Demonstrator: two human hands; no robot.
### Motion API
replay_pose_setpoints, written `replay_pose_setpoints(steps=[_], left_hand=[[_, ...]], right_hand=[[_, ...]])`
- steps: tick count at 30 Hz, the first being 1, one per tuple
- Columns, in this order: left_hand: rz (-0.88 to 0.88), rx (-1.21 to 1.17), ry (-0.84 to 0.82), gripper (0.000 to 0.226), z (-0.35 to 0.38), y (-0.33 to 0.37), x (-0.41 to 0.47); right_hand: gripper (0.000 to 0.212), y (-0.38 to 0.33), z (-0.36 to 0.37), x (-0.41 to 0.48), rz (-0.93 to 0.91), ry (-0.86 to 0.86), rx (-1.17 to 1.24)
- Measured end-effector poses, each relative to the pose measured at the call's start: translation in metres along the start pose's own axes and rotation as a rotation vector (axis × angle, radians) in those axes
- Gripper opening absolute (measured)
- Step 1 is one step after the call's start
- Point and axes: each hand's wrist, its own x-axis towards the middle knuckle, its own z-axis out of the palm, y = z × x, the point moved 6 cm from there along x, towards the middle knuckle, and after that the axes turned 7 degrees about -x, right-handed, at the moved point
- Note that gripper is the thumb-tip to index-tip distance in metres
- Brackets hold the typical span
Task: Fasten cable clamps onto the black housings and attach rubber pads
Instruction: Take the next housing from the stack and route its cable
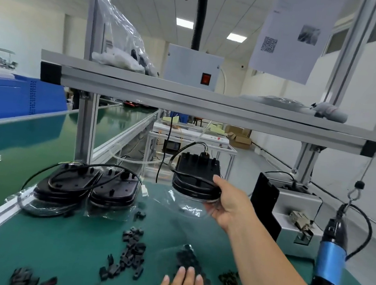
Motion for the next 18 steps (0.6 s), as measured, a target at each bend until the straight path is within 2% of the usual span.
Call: replay_pose_setpoints(steps=[2, 4, 6, 8, 10, 12, 14, 16, 18], left_hand=[[0.111, 0.097, -0.204, 0.048, -0.001, 0.002, 0.010], [0.302, 0.108, -0.367, 0.049, -0.004, 0.005, 0.020], [0.387, 0.081, -0.498, 0.065, -0.013, 0.006, 0.025], [0.412, 0.064, -0.350, 0.087, -0.042, 0.003, 0.022], [0.278, 0.045, -0.193, 0.074, -0.066, -0.023, 0.007], [0.048, 0.150, 0.060, 0.081, -0.101, -0.072, -0.023], [-0.284, 0.178, 0.127, 0.089, -0.128, -0.124, -0.060], [-0.347, -0.019, 0.252, 0.073, -0.130, -0.147, -0.093], [-0.397, -0.053, 0.391, 0.064, -0.123, -0.151, -0.106]], right_hand=[[0.013, -0.003, -0.005, -0.003, -0.009, -0.013, 0.027], [0.014, -0.005, -0.008, -0.004, -0.029, -0.020, 0.044], [0.014, -0.007, -0.010, -0.004, -0.046, -0.020, 0.059], [0.013, -0.006, -0.010, -0.004, -0.054, -0.021, 0.075], [0.012, -0.003, -0.009, -0.003, -0.058, -0.027, 0.084], [0.012, 0.002, -0.008, -0.002, -0.048, -0.034, 0.093], [0.010, 0.007, -0.006, -0.002, -0.037, -0.046, 0.104], [0.011, 0.014, -0.004, -0.002, -0.030, -0.039, 0.112], [0.012, 0.019, 0.000, -0.004, -0.026, -0.036, 0.120]])
